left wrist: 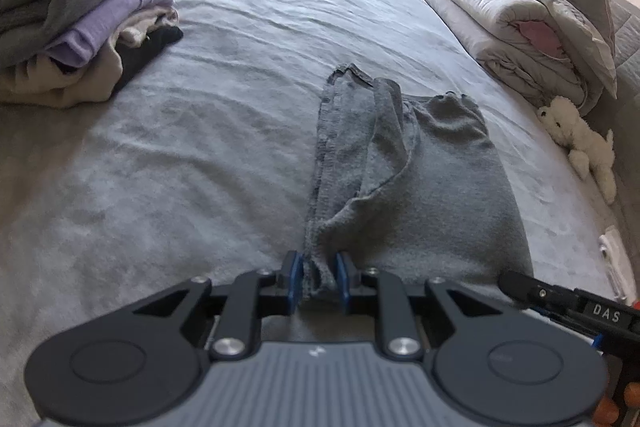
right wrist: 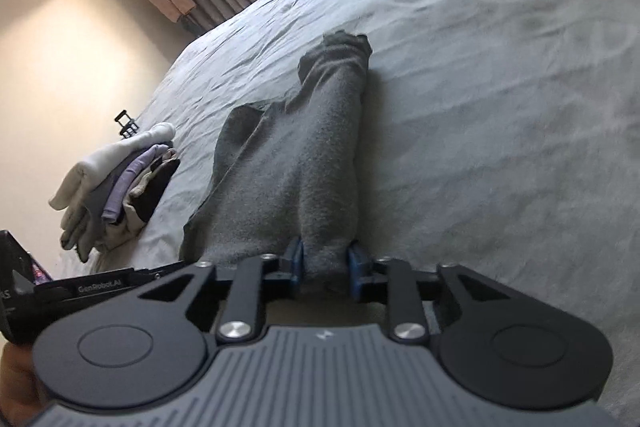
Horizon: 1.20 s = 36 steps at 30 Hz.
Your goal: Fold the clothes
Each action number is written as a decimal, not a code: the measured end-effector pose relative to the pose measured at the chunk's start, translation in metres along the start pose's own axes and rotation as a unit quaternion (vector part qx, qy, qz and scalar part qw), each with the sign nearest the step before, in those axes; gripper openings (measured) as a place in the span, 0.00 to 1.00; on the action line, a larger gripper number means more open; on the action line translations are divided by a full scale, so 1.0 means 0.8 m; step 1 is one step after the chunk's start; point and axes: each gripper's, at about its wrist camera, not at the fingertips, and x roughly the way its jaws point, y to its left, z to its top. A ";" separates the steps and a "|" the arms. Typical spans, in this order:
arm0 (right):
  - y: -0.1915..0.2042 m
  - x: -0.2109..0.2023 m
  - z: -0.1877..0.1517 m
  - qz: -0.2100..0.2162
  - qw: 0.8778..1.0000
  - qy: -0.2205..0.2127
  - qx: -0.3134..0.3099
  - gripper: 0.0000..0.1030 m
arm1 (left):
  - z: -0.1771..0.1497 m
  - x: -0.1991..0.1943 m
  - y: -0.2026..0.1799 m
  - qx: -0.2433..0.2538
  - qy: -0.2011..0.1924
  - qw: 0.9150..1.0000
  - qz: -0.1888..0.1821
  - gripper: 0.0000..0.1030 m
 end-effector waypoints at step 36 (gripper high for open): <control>0.009 -0.029 -0.001 -0.103 0.987 0.038 -0.113 0.35 | -0.003 0.012 -0.039 0.021 0.050 0.995 -0.086 0.48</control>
